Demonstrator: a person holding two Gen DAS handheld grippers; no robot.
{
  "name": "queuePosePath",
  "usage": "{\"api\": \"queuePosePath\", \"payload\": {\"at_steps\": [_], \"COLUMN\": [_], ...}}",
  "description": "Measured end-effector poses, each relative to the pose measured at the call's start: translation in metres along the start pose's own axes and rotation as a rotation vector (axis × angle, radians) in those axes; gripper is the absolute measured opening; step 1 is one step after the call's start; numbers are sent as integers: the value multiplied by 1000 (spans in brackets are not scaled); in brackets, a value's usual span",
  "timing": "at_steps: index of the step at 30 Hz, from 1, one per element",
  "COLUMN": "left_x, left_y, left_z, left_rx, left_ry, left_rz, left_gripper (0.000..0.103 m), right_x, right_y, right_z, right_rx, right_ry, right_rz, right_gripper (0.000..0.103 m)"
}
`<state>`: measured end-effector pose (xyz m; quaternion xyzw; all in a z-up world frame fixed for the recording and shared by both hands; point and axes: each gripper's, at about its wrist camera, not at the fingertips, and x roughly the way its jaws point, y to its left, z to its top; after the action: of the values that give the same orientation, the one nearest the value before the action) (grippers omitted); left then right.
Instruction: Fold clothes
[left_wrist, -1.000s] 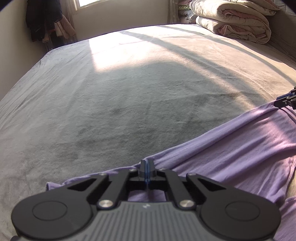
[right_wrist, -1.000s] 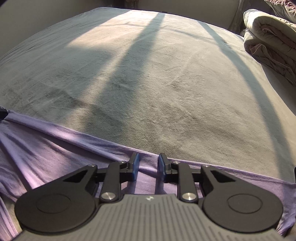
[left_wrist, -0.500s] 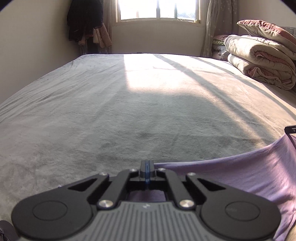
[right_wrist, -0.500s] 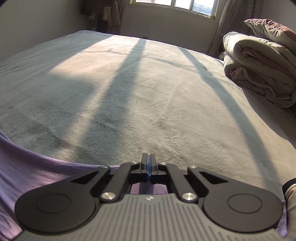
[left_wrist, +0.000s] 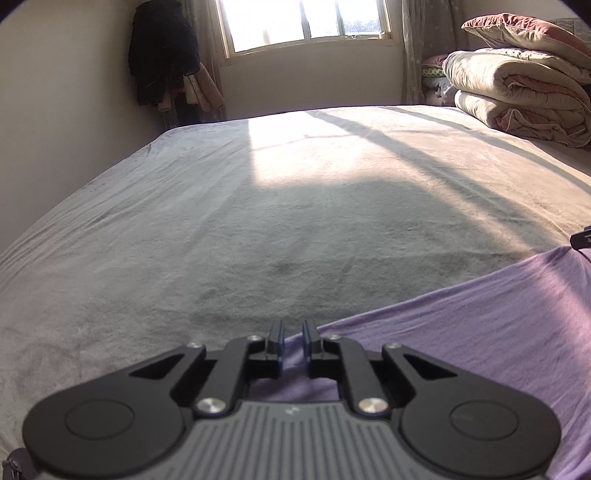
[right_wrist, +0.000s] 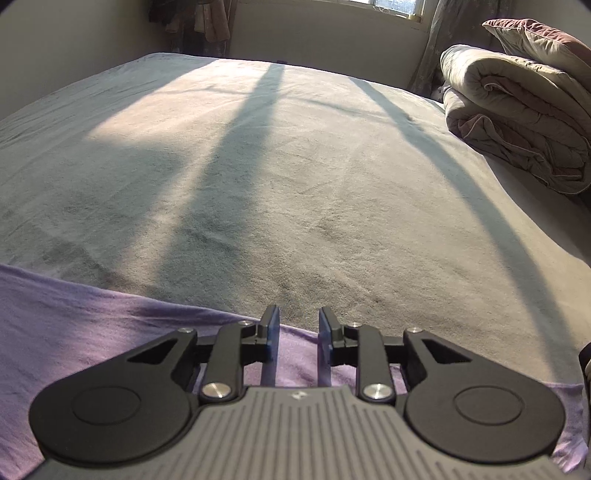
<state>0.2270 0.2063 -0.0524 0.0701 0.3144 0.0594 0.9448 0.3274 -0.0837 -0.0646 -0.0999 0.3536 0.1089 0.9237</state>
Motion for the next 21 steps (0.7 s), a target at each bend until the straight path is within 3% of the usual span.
{"api": "queuePosePath", "payload": {"at_steps": [1, 10, 16, 21], "left_x": [-5, -23, -11, 11], "left_y": [-4, -59, -110, -144], "left_z": [2, 16, 25, 38], "left_rx": [14, 90, 118, 170], "left_ry": [-8, 4, 16, 35], "left_rz": [-10, -224, -298, -302], "left_gripper": [22, 26, 29, 30], "right_x": [-4, -31, -34, -25], "right_y": [-7, -111, -166, -177], "right_z": [-1, -22, -36, -43], "right_rx": [9, 80, 104, 89], "right_ry": [-6, 49, 141, 201], "right_rz": [0, -120, -245, -266], "right_gripper": [48, 48, 48, 40]}}
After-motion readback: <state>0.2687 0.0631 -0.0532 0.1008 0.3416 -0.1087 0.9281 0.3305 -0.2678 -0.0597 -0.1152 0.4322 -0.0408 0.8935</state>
